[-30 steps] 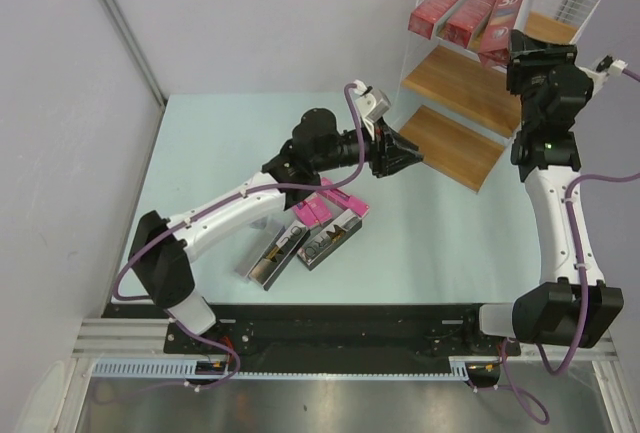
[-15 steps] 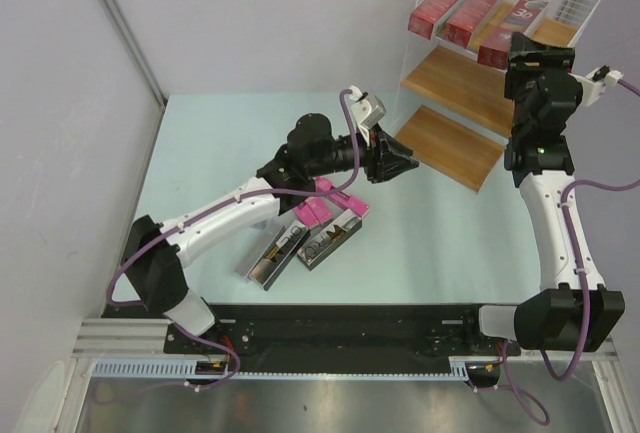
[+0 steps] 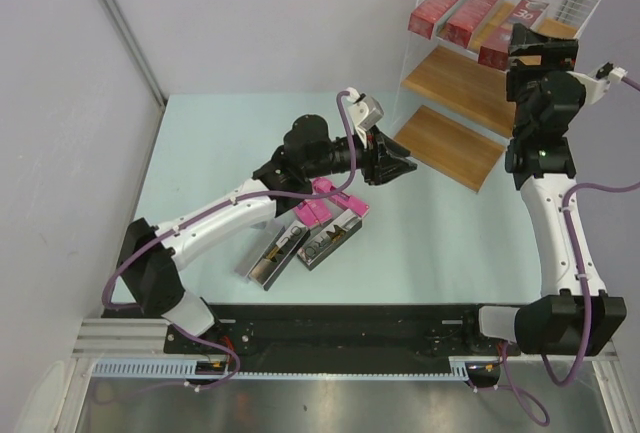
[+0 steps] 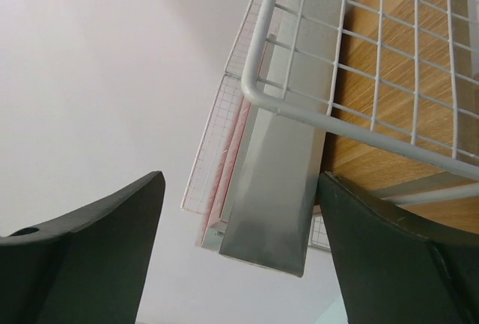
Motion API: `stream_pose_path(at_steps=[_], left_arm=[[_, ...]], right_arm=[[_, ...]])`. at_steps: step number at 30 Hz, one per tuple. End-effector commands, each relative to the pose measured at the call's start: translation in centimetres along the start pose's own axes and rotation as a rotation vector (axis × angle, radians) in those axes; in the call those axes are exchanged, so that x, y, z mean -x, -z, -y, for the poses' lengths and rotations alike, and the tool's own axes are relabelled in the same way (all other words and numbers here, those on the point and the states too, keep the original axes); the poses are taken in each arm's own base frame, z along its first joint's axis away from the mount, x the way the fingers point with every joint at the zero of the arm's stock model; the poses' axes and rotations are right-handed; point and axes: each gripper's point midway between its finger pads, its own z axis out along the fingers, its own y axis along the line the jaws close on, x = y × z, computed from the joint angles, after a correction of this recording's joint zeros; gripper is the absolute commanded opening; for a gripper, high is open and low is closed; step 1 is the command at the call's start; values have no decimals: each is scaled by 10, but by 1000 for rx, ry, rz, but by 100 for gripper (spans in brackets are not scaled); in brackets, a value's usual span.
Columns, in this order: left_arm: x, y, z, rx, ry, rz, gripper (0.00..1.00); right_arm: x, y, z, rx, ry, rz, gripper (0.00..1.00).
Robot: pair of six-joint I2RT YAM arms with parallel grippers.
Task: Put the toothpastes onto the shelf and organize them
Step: Adjust the toothpaste on the shelf.
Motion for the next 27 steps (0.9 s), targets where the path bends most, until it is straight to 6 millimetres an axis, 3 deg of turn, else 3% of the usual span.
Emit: stream_pose_path(at_steps=[1,11,18,21,25,27], left_arm=[[16,9,16,-40,-41,29,46],[8,5,14,-49,-21,8,48],[6,4,12,-37,-20,-8,52],[6,5,5,2,-27,-14,60],[10,8,-8,83,-34,-19,96],[14,12,-15,128,-43,-10,100]], right_arm=[[10,13,1,-32,63,30,93],[20,24,7,-81,128,65,100],[27,40,-5,-57,176,63,100],[29,52,-12,-39,198,46,100],[31,69,-19,-16,261,14,100],[27,75,-21,-4,283,-14,100]])
